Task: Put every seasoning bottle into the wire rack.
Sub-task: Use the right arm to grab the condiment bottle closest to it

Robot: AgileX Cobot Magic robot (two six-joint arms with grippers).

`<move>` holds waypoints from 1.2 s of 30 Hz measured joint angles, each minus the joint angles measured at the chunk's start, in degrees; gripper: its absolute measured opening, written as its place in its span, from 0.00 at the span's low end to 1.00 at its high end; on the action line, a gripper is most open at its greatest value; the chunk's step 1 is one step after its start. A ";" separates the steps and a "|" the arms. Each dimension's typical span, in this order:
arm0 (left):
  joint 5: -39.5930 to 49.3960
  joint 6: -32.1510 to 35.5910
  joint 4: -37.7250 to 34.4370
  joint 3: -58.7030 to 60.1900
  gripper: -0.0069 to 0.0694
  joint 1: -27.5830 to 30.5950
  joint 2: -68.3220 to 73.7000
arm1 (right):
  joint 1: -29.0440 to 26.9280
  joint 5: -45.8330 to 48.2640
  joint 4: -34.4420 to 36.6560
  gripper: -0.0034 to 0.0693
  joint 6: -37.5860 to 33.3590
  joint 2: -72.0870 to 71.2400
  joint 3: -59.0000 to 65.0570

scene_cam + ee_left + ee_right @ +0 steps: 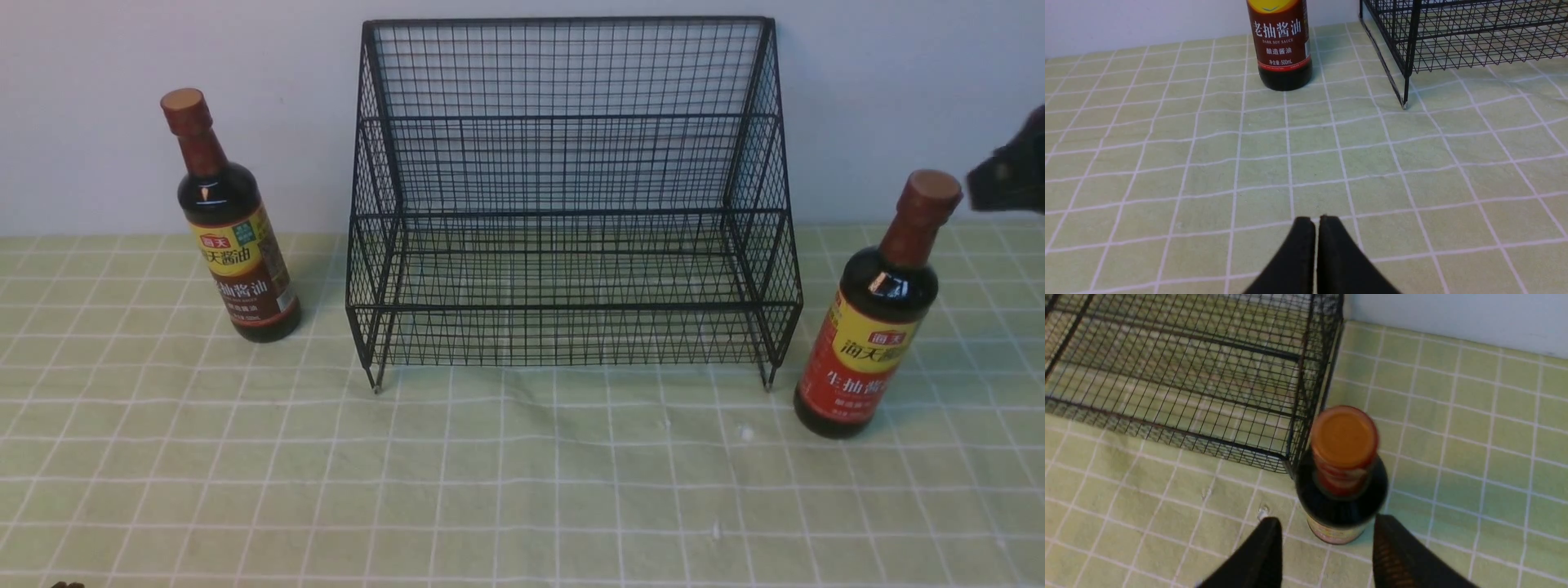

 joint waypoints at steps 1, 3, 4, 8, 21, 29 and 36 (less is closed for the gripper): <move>0.00 0.00 0.00 0.00 0.08 0.00 0.00 | 2.24 -1.47 -1.77 0.57 0.85 1.73 -0.02; 0.00 0.00 0.00 0.00 0.08 0.00 0.00 | 3.31 -2.82 -3.62 0.62 2.33 2.72 -0.02; 0.00 0.00 0.00 0.00 0.08 0.00 0.00 | 3.99 -4.56 -6.12 0.68 4.76 3.68 -0.02; 0.00 0.00 0.00 0.00 0.08 0.00 0.00 | 4.17 -8.64 -12.95 0.77 12.87 6.11 -0.18; 0.00 0.00 0.00 0.00 0.08 0.00 0.00 | 4.17 -9.27 -12.54 0.62 15.60 14.17 -0.36; 0.00 0.00 0.00 0.00 0.08 0.00 0.00 | 4.17 -8.85 -11.48 0.42 12.87 13.67 -0.36; 0.00 0.00 0.00 0.00 0.08 0.00 0.00 | 4.21 -2.15 -11.67 0.42 11.73 9.40 -3.03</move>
